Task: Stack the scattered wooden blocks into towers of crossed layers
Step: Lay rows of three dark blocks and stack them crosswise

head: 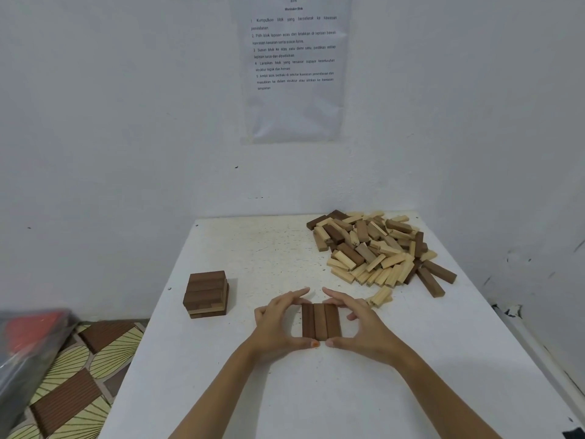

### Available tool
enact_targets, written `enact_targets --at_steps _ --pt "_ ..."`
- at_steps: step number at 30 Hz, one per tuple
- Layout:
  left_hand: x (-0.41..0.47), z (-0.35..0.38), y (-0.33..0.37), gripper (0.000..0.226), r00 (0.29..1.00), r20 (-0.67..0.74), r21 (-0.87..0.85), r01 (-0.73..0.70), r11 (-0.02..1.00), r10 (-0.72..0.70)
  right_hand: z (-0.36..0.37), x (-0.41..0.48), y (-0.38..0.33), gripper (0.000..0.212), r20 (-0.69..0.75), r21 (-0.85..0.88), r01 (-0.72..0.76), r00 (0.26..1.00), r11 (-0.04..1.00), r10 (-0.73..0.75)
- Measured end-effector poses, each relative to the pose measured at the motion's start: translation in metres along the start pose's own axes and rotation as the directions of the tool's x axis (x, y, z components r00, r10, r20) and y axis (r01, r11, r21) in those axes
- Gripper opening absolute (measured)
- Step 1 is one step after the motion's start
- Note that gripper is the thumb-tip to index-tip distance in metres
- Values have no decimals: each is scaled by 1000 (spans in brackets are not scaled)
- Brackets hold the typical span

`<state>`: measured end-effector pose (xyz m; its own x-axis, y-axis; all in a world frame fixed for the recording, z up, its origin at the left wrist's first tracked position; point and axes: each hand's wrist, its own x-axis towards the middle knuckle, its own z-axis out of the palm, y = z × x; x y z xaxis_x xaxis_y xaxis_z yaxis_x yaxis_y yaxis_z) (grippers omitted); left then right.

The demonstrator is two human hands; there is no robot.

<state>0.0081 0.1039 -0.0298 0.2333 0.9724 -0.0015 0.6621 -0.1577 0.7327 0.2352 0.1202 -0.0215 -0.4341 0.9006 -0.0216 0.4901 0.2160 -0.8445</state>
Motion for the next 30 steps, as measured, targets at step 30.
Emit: enact_targets --at_steps 30 --pt "-3 1 -3 98 1000 -13 -36 -17 999 16 3 2 8 98 25 5 12 1000 1000 -12"
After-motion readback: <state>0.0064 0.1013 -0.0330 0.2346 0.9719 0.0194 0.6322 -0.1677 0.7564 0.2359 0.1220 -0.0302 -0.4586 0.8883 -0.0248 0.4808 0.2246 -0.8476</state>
